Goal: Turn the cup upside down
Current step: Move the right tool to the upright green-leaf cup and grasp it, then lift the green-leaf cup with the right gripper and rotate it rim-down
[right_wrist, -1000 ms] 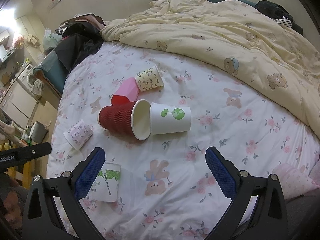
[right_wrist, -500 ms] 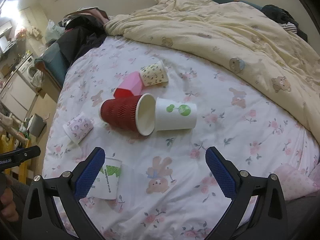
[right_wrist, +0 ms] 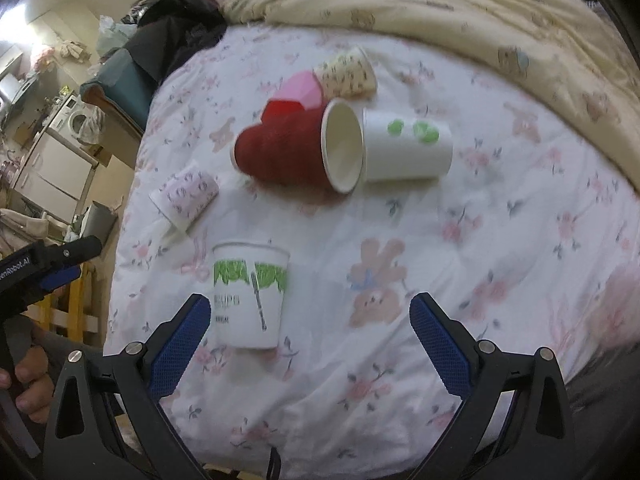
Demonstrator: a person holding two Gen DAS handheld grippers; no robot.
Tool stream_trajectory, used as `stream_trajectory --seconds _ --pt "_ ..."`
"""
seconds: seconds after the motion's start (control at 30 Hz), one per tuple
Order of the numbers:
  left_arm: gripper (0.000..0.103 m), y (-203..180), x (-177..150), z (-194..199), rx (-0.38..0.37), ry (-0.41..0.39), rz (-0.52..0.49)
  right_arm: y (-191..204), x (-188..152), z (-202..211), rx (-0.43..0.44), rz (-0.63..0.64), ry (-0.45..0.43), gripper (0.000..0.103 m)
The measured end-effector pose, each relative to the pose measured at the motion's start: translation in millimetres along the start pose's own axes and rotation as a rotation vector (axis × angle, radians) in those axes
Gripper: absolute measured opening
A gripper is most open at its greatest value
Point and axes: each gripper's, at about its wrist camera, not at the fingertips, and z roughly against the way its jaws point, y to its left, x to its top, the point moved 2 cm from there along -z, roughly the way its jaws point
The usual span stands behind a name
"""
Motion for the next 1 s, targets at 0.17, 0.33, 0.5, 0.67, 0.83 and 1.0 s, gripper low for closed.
stream_trajectory --seconds 0.17,0.33,0.5,0.67,0.83,1.0 --pt "0.092 2.3 -0.3 -0.5 -0.005 0.006 0.015 4.0 -13.0 -21.4 0.04 -0.022 0.1 0.089" --pt "0.092 4.1 -2.3 -3.1 -0.002 0.022 0.017 29.4 -10.6 -44.8 0.077 0.0 0.166 0.088" --pt "0.092 2.9 -3.8 -2.1 -0.007 0.025 0.005 50.8 -4.0 -73.8 0.034 0.065 0.211 0.084" --pt "0.092 0.7 -5.0 -2.5 -0.015 0.034 0.011 54.2 0.4 -95.8 -0.026 0.089 0.223 0.083" --pt "0.092 2.3 -4.0 -4.6 -0.005 0.034 0.007 54.4 -3.2 -104.3 -0.067 0.116 0.251 0.068" --pt "0.092 0.1 -3.2 -9.1 -0.006 0.04 0.0 52.4 -2.3 -99.1 -0.038 0.14 0.253 0.059"
